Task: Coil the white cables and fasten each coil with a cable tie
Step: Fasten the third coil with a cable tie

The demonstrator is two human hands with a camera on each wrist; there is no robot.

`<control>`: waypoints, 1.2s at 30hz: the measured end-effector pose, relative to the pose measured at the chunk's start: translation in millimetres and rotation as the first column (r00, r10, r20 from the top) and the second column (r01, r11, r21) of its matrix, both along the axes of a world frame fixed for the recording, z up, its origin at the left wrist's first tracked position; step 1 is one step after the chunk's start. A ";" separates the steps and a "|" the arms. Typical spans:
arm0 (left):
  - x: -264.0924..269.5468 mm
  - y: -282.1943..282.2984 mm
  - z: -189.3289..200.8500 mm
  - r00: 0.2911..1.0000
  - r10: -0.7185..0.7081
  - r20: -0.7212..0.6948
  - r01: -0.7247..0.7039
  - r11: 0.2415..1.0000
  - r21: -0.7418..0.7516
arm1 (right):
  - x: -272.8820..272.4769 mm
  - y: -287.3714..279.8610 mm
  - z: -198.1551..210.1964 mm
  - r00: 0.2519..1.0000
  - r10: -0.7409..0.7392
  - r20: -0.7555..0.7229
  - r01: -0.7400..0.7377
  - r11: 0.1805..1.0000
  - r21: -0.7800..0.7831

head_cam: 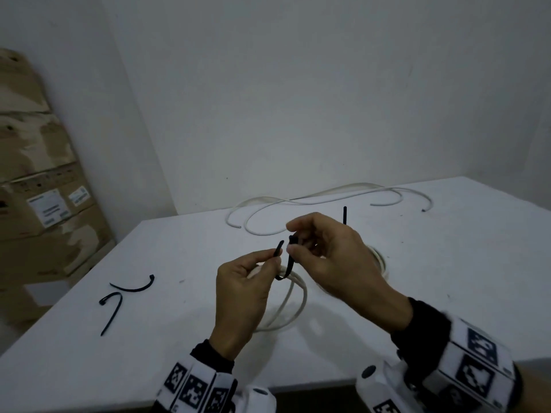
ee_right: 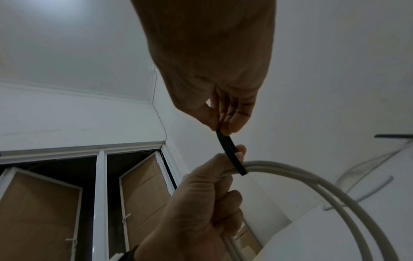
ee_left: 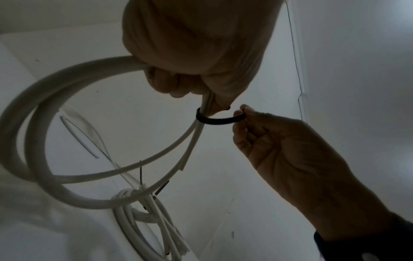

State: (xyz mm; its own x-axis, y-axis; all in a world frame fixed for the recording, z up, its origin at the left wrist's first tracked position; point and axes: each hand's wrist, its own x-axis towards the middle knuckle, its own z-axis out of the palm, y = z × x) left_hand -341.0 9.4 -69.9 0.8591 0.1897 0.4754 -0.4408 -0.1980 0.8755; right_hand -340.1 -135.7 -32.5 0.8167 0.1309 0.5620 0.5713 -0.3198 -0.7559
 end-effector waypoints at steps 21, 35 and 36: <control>-2.6 5.8 -4.7 0.988 0.005 0.154 -0.027 0.990 0.138 | 4.0 -0.2 -4.1 0.927 0.269 -0.260 -0.213 0.951 0.224; -0.7 -0.9 1.2 0.985 0.000 0.175 -0.023 0.992 0.127 | 0.5 -6.9 -5.5 0.898 0.373 -0.234 -0.262 0.880 0.395; -0.2 -1.5 1.5 0.987 -0.003 0.160 -0.014 0.994 0.110 | 0.5 -6.8 -5.2 0.906 0.359 -0.223 -0.247 0.879 0.409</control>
